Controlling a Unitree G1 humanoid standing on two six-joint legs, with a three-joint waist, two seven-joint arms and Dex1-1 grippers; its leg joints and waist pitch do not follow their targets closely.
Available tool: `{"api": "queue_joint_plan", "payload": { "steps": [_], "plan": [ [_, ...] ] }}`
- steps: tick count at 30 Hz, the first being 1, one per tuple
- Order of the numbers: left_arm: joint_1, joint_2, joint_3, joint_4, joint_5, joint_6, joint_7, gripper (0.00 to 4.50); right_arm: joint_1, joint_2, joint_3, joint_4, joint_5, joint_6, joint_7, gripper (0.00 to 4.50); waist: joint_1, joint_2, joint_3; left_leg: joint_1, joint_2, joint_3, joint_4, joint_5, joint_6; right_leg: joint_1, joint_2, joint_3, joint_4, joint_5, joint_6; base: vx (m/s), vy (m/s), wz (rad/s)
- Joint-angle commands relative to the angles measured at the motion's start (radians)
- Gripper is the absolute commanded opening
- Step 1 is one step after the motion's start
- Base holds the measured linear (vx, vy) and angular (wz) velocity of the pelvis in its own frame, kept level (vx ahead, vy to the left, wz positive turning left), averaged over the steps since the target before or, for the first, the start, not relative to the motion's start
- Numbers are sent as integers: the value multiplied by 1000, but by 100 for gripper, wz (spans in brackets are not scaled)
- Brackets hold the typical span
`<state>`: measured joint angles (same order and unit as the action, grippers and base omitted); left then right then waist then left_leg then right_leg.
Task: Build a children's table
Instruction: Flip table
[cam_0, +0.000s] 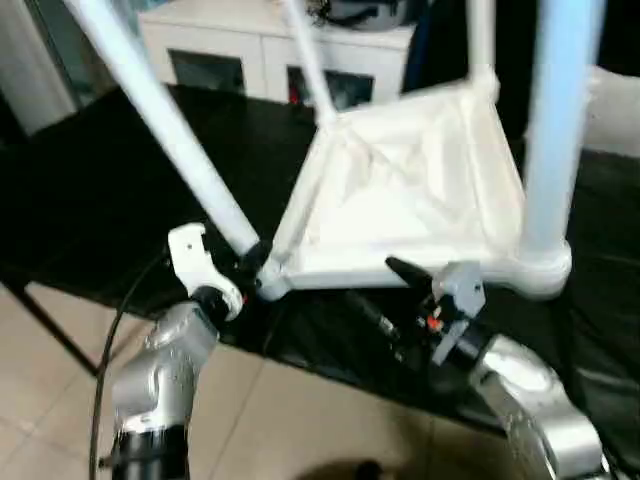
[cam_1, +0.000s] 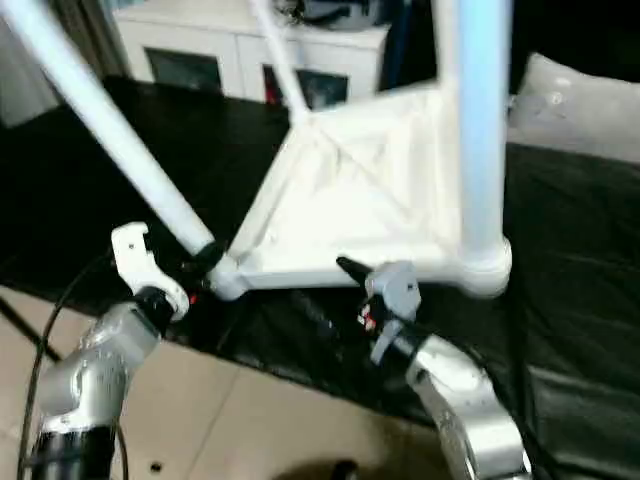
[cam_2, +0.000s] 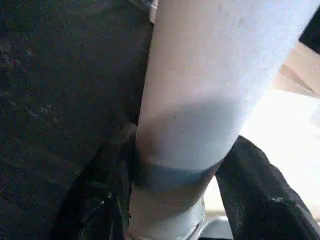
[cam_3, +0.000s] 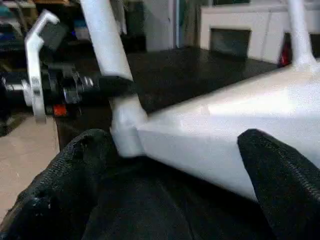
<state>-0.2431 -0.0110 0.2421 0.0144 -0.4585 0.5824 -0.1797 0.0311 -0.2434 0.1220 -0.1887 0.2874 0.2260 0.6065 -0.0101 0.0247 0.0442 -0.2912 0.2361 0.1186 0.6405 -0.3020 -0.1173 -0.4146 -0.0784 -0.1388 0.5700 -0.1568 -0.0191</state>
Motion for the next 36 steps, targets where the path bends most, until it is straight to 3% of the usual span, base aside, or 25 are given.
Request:
{"api": "queue_joint_plan", "payload": {
  "steps": [1,2,3,4,5,6,7,8,9,10,11,12,13,14,15,16,17,18,19,20,21,24,26,31,36],
  "plan": [
    [-12,-50,49,22,-85,44,28,207,0,1,-38,15,29,33,-18,450,-7,-36,-9,5,-7,27,-110,-573,106,22,-24,23,-91,-538,29,-14,-85,12],
    [-16,-56,58,23,-91,50,35,207,0,3,-42,14,36,35,-18,450,-1,-20,1,66,-75,53,-32,-492,67,-49,-11,-40,-192,-843,116,0,0,0],
    [-27,-64,75,28,-103,60,49,207,2,7,-53,7,56,54,-22,450,-44,-39,-26,47,-119,70,44,-341,90,-50,-18,-93,-215,-1009,249,52,17,-23],
    [-33,-66,80,31,-107,64,55,207,2,6,-59,3,61,73,-31,450,-49,-42,-34,5,-95,56,25,-320,99,3,-15,-130,-225,-956,295,52,17,-23],
    [-35,-65,81,32,-109,66,58,207,1,5,-63,0,61,86,-41,450,-49,-5,-45,-92,-10,0,-45,-322,103,127,-50,-120,-129,-695,303,102,121,-47],
    [-40,-66,81,34,-123,71,63,207,-7,10,-79,-4,69,138,-77,450,6,21,-23,-105,121,-84,-175,-482,124,138,-95,58,101,-247,85,43,69,-12],
    [-41,-66,81,34,-126,72,63,207,-9,12,-82,-5,71,149,-85,450,7,8,-4,-44,77,-38,-173,-587,121,75,-79,84,68,-235,4,43,69,-12],
    [-45,-63,72,29,-122,71,55,207,-35,38,-110,7,101,179,-121,450,-2,-68,11,56,-108,49,38,-388,52,-73,-1,-45,-197,-960,214,-19,-58,16],
    [-47,-62,68,26,-121,70,49,207,-51,55,-127,13,124,201,-140,450,-20,-51,-6,64,-154,69,97,-262,59,-101,-16,-57,-201,-1108,262,0,0,0],
    [-47,-62,68,26,-121,70,49,207,-51,55,-127,13,124,201,-140,450,-33,-45,-37,-43,-122,42,53,-182,92,27,-57,-71,-169,-1019,310,0,0,0],
    [-49,-60,65,20,-117,77,49,207,-71,73,-141,8,160,220,-149,450,-43,0,-38,-72,-53,4,1,-206,97,73,-71,-111,-160,-798,305,65,74,-46],
    [-50,-61,66,17,-109,83,50,207,-78,76,-142,5,173,223,-148,450,-27,28,-42,-117,14,-48,-57,-251,107,142,-90,-51,-38,-597,224,60,130,-32],
    [-52,-62,68,15,-108,89,46,207,-105,93,-154,13,194,238,-169,450,-11,22,-36,-90,91,-93,-136,-331,135,115,-100,56,66,-189,67,60,130,-32],
    [-52,-63,69,15,-107,90,45,207,-109,96,-156,15,197,240,-173,450,1,19,-31,-54,70,-73,-133,-360,124,78,-96,68,36,-162,10,0,0,0],
    [-56,-62,71,17,-109,94,47,207,-140,119,-176,32,233,256,-189,450,-3,-35,-9,21,-117,35,-5,-247,48,-31,-49,-23,-152,-857,142,-25,9,29],
    [-56,-62,71,17,-109,94,47,207,-140,119,-176,32,233,256,-189,450,-13,-38,-16,10,-124,36,4,-216,58,-22,-60,-30,-157,-940,175,-25,9,29],
    [-58,-56,64,17,-109,97,48,207,-174,141,-195,51,249,281,-207,450,-20,-35,-33,-41,-110,20,-22,-182,68,36,-69,-30,-130,-889,192,32,83,-8],
    [-59,-54,62,17,-108,98,48,207,-181,144,-197,56,251,285,-209,450,-16,-15,-36,-60,-76,-3,-54,-153,70,53,-72,-31,-127,-766,165,63,98,-17],
    [-58,-50,56,15,-107,100,46,207,-204,157,-206,70,262,302,-216,450,-14,-9,-47,-59,-60,-7,-71,-111,70,60,-68,-22,-117,-609,118,63,98,-17],
    [-58,-49,50,13,-105,102,43,207,-228,165,-209,87,260,309,-227,450,-8,-2,-52,-56,-55,-8,-79,-80,73,60,-66,-13,-110,-531,79,6,58,11],
    [-58,-48,44,11,-103,104,38,207,-253,177,-212,105,275,322,-236,450,-9,6,-53,-70,-38,-11,-93,25,82,68,-60,7,-79,-326,-35,0,0,0],
    [-59,-48,44,12,-100,104,38,207,-282,186,-216,139,260,340,-279,450,-6,-11,-54,-66,-43,1,-93,46,99,62,-54,23,-71,-287,-93,0,0,0],
    [-59,-49,45,11,-99,105,37,207,-299,203,-233,160,279,338,-294,450,-3,-10,-53,-59,-53,7,-92,11,113,53,-57,29,-81,-386,-93,0,0,0],
    [-58,-45,40,10,-98,105,35,207,-360,261,-303,214,344,343,-337,450,4,-17,-59,-76,-54,5,-85,88,145,60,-61,29,-72,-375,-84,0,0,0],
    [-54,-22,2,6,-73,103,5,207,-450,299,-361,306,375,306,-386,450,5,-14,-65,-78,-57,5,-78,120,143,56,-61,28,-67,-381,-72,0,0,0]
  ]
}}
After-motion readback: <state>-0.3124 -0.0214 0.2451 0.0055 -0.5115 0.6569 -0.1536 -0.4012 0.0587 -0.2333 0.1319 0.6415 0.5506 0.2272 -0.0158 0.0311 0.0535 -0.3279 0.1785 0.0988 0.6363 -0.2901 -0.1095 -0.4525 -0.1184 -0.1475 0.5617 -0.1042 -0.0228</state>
